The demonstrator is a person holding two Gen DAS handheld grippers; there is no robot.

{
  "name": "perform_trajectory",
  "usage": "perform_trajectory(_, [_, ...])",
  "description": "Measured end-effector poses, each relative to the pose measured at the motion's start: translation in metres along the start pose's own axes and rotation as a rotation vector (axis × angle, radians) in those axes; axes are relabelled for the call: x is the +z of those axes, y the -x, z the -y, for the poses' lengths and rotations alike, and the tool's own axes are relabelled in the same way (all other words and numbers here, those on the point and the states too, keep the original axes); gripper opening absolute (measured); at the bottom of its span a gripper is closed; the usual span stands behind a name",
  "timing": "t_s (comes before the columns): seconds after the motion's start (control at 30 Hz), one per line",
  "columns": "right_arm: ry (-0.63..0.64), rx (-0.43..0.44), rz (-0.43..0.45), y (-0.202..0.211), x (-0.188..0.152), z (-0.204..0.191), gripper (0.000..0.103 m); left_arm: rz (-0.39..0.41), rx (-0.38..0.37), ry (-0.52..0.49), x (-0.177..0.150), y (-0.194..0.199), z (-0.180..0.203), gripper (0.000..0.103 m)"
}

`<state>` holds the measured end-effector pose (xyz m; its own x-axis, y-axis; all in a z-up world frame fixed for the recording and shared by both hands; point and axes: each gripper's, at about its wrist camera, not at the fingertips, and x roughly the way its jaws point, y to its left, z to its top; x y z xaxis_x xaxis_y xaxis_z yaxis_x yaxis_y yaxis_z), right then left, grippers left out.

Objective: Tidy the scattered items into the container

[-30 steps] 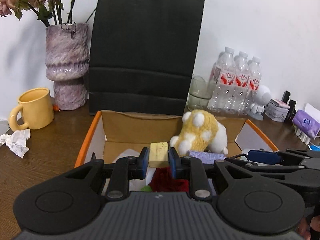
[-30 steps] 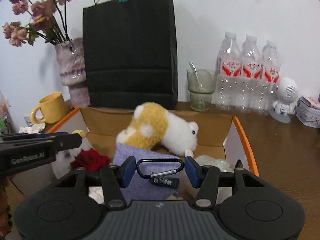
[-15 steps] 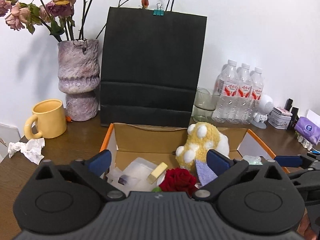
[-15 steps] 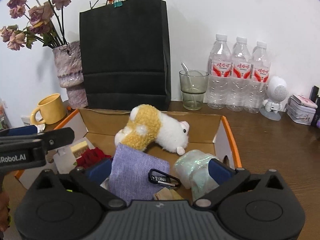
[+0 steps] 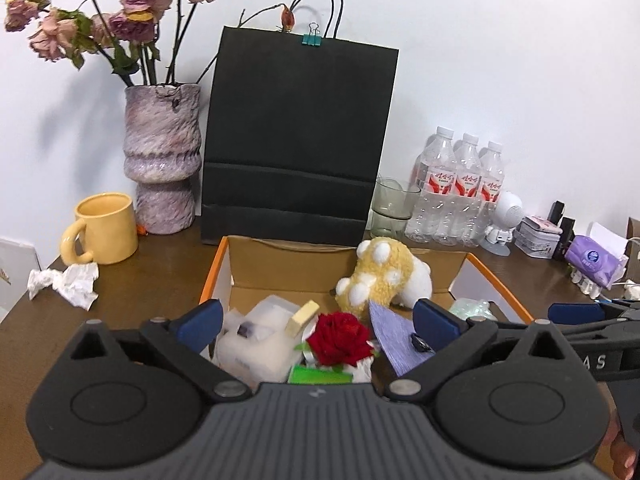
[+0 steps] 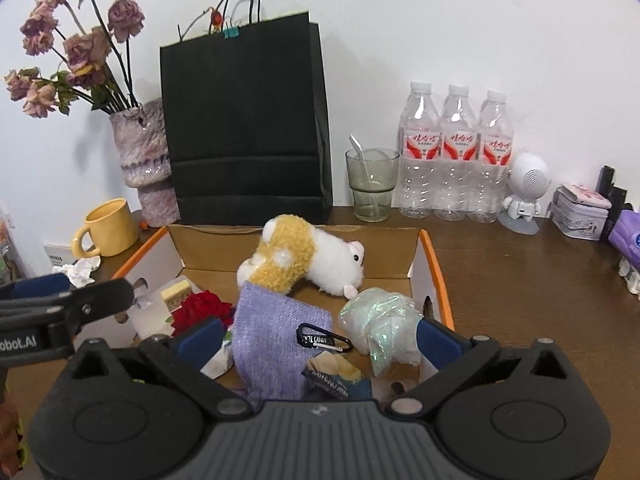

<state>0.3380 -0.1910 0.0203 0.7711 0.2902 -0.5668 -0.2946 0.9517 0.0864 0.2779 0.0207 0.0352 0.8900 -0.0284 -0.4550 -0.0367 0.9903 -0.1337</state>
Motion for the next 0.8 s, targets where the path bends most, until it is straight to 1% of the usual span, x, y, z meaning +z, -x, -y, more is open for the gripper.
perform_trajectory(0.37, [0.015,0.006,0.033,0.058,-0.012,-0.010,0.103,-0.012,-0.013,-0.006,-0.011,0.049,0.011,0.103])
perform_trajectory(0.8, [0.024,0.005,0.058,0.107,-0.031,-0.017,0.103,-0.005,-0.020,-0.014,-0.023,0.092,0.020,0.103])
